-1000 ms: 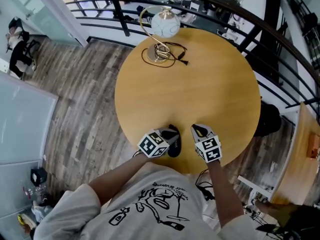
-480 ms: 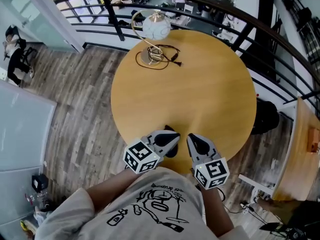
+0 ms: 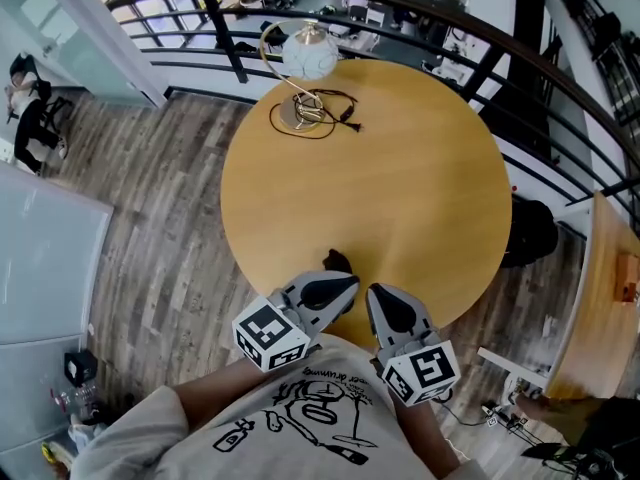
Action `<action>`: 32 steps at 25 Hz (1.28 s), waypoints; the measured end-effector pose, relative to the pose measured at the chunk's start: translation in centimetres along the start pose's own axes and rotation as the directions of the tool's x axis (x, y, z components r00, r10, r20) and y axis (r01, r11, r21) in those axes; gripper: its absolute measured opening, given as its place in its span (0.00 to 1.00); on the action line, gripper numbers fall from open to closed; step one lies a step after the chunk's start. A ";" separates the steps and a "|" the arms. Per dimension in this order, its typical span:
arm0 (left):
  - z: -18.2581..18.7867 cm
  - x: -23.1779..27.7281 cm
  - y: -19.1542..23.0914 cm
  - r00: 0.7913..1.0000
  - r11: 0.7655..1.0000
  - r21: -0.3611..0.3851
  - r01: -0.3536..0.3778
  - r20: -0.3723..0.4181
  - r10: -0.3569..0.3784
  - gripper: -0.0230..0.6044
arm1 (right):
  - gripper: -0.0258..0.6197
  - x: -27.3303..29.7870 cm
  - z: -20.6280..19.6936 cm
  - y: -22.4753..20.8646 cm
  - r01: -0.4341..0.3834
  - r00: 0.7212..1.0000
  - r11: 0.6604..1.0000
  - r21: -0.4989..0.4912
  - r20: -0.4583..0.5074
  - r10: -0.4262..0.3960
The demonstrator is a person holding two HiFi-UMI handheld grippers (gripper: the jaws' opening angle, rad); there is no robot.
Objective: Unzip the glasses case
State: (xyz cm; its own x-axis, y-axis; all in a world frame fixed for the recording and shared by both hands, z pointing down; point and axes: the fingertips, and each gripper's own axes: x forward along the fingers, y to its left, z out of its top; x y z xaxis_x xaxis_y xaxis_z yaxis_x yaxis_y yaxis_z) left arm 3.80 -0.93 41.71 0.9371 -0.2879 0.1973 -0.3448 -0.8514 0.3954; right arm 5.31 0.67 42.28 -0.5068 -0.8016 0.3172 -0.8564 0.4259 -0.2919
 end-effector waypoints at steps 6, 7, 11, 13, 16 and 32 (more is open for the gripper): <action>0.5 -0.3 -0.3 1.000 0.999 -0.042 0.014 0.020 -0.013 0.05 | 0.08 -0.9 1.0 0.4 0.015 0.999 1.000 0.021 0.044 -0.016; 0.7 -0.3 -0.3 0.999 0.999 -0.051 0.016 0.029 -0.015 0.05 | 0.08 -1.0 1.2 0.4 0.023 0.998 1.000 0.016 0.052 -0.024; 1.1 -0.4 -0.5 0.998 0.998 -0.055 0.020 0.052 -0.017 0.05 | 0.07 -1.3 1.6 0.2 0.040 0.996 0.999 -0.001 0.077 -0.040; 1.2 -0.3 -0.8 0.998 0.998 -0.045 0.032 0.059 -0.030 0.05 | 0.07 -1.4 1.6 0.2 0.040 0.996 0.999 -0.006 0.078 -0.039; 1.2 -0.3 -1.1 0.997 0.998 -0.032 0.047 0.061 -0.045 0.05 | 0.07 -1.4 1.5 0.4 0.037 0.996 0.999 -0.003 0.076 -0.037; 1.4 -0.2 -1.1 0.998 0.998 -0.038 0.044 0.054 -0.042 0.05 | 0.07 -1.2 1.8 0.5 0.034 0.997 0.999 -0.015 0.073 -0.032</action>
